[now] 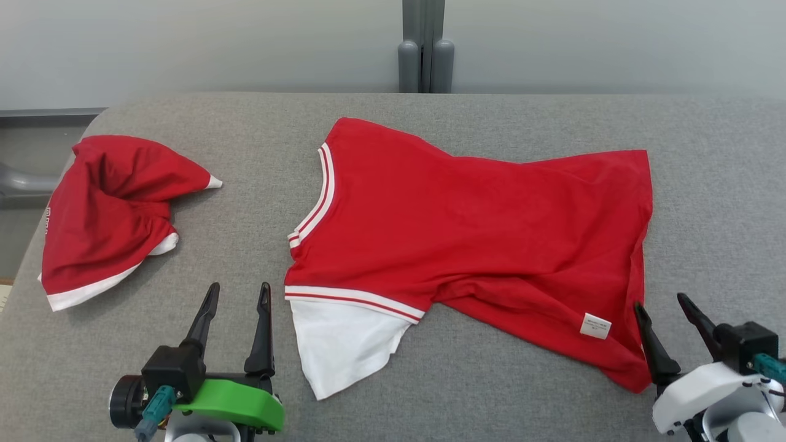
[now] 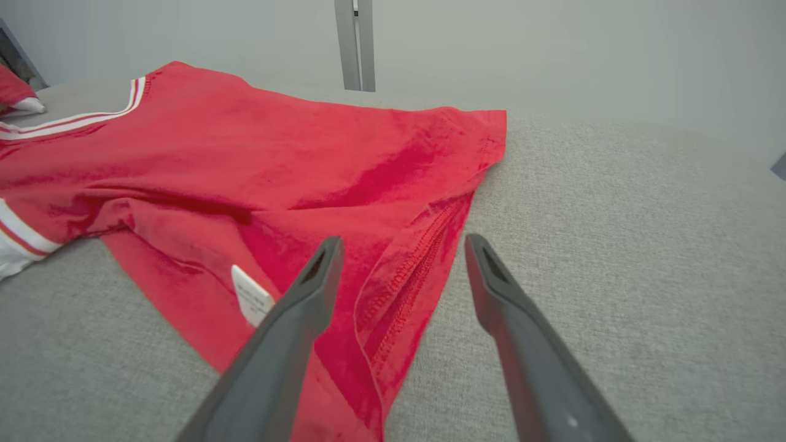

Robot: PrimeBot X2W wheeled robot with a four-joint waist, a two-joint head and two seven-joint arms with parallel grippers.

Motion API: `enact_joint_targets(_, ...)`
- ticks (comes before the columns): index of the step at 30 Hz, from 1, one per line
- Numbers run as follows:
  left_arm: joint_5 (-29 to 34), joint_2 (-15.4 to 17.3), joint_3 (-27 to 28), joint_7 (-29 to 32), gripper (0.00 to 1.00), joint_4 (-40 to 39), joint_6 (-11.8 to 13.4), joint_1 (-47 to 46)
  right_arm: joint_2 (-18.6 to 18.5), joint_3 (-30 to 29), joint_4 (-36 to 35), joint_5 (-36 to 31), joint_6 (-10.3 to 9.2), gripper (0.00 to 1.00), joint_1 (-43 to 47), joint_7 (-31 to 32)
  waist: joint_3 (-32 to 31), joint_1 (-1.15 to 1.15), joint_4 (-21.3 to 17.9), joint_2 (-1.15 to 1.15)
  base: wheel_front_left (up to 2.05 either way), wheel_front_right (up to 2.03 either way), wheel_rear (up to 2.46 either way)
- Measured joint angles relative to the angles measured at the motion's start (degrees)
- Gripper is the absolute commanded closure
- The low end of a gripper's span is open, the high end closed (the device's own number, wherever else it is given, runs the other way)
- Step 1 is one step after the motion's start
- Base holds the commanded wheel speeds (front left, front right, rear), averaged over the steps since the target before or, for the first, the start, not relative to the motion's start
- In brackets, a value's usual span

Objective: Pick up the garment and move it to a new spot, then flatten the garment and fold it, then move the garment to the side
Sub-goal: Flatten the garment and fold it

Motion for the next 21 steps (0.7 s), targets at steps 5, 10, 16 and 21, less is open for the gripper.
enact_joint_targets(5, 0.35, 0.00, -0.27, 0.00, 0.00, 0.00, -0.09, -0.27, 0.15, 1.85, 7.20, -0.46, 0.00, 0.00, -5.32, 0.19, 0.54, 0.00, 0.75, 0.00, 0.00, 0.00, 0.00)
enact_joint_targets(10, 0.35, 0.00, -0.57, 0.00, 0.00, 0.10, -0.24, -0.88, 1.43, 4.45, 14.60, 0.00, 0.00, 0.00, -8.86, 0.80, 1.26, 0.00, 1.97, 0.00, 0.00, 0.00, 0.00)
enact_joint_targets(16, 0.32, 0.00, -0.68, 0.00, 0.00, 0.10, -0.22, -0.94, 1.90, 5.84, 20.43, 2.12, 0.00, 1.00, -12.25, 0.57, 2.15, 0.00, 2.93, 0.00, 0.00, 0.00, 0.00)
enact_joint_targets(21, 0.27, 0.00, -0.59, 0.00, 0.00, 0.16, 0.02, -0.94, 1.87, 6.20, 20.07, 3.43, 0.00, 1.00, -14.11, 0.12, 1.95, 0.00, 2.60, 0.00, 0.00, 0.00, 0.00)
